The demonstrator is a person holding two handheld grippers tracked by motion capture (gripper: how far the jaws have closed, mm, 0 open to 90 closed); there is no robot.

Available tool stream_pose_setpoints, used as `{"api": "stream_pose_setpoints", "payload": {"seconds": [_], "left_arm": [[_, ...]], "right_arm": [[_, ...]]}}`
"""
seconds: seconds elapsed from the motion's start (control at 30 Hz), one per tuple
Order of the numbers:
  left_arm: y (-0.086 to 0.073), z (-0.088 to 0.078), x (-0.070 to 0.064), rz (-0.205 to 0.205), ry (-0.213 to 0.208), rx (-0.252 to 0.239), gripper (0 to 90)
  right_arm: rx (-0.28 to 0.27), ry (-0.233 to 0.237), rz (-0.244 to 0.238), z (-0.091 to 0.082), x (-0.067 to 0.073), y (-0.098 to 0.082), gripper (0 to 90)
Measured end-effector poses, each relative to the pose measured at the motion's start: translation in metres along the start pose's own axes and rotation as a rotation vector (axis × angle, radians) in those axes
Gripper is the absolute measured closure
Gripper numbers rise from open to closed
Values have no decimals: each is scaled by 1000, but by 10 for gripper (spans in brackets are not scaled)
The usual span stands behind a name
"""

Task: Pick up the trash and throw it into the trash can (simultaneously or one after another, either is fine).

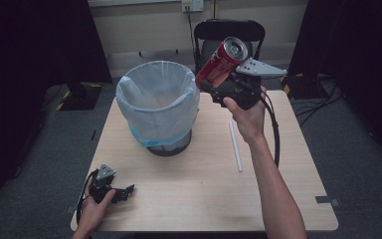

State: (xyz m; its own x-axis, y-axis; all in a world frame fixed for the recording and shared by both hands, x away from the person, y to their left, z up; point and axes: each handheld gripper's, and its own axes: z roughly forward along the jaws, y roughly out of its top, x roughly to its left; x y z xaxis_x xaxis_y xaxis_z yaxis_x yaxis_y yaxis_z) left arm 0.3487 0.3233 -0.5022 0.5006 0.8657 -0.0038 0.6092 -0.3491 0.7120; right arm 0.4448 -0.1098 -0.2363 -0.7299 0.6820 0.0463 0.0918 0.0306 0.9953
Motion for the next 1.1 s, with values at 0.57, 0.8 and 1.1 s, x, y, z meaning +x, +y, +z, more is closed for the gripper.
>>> {"api": "stream_pose_setpoints", "payload": {"seconds": [0.57,0.8,1.1], "left_arm": [[0,0,0,1,1,0,0],[0,0,0,1,1,0,0],[0,0,0,1,1,1,0]], "right_arm": [[-10,47,1,38,6,12,344],[-10,69,2,54,9,13,344],[0,84,22,72,11,11,343]]}}
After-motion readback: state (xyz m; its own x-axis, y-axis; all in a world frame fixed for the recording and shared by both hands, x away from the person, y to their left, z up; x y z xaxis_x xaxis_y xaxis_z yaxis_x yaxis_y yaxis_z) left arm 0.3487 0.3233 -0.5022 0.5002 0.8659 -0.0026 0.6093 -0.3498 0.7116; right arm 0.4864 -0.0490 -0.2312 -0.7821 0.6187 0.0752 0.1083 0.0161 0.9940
